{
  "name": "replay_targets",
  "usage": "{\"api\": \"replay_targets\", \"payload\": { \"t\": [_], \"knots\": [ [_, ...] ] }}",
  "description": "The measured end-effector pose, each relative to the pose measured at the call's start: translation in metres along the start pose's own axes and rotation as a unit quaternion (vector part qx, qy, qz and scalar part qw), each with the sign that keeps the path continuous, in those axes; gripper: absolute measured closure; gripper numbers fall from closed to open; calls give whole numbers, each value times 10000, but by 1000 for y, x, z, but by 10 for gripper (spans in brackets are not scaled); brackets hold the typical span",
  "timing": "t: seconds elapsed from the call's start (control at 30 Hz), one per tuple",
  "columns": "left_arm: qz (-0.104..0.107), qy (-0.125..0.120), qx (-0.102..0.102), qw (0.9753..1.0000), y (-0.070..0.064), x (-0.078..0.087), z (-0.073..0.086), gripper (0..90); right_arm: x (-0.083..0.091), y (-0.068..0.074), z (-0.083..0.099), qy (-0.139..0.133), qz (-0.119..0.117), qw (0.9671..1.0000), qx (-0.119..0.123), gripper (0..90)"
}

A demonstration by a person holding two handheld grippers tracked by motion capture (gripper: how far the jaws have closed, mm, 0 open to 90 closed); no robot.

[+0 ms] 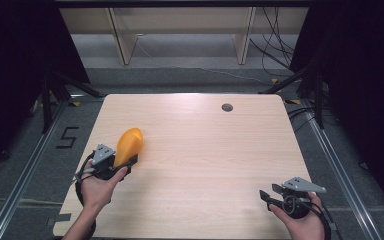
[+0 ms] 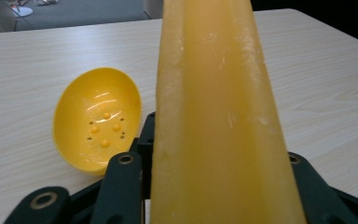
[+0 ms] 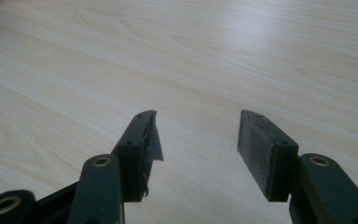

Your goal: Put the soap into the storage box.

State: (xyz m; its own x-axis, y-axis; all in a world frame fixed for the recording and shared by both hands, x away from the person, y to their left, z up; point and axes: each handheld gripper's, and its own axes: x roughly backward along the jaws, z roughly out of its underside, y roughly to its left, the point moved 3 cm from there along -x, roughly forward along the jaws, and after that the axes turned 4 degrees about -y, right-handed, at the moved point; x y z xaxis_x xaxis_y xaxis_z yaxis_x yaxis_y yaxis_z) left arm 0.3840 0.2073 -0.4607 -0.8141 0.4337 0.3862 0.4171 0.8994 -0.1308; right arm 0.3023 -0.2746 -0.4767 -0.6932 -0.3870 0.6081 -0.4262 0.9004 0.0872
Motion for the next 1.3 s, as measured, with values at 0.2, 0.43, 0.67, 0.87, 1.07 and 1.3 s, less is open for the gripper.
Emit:
{"api": "replay_targets", "payload": {
  "t": [0.2,0.43,0.67,0.87,1.07,1.3],
  "knots": [
    [-151,-18,121,9998,5,-1,-4,603,1,2,-1,-43,52,9999,-125,474],
    [-406,9,310,9987,15,-2,-11,603,1,1,0,18,64,9999,-127,474],
    [-623,20,357,9974,19,-5,-22,603,0,1,-1,9,28,10000,-65,474],
    [-696,43,367,9969,22,-10,-26,603,1,1,-1,-17,123,9998,-126,475],
    [-779,79,342,9963,25,-14,-29,603,0,1,-1,-13,92,9999,-104,476],
    [-1019,132,407,9939,31,-21,-29,603,0,0,-1,-72,20,9999,-88,476]
  ]
}}
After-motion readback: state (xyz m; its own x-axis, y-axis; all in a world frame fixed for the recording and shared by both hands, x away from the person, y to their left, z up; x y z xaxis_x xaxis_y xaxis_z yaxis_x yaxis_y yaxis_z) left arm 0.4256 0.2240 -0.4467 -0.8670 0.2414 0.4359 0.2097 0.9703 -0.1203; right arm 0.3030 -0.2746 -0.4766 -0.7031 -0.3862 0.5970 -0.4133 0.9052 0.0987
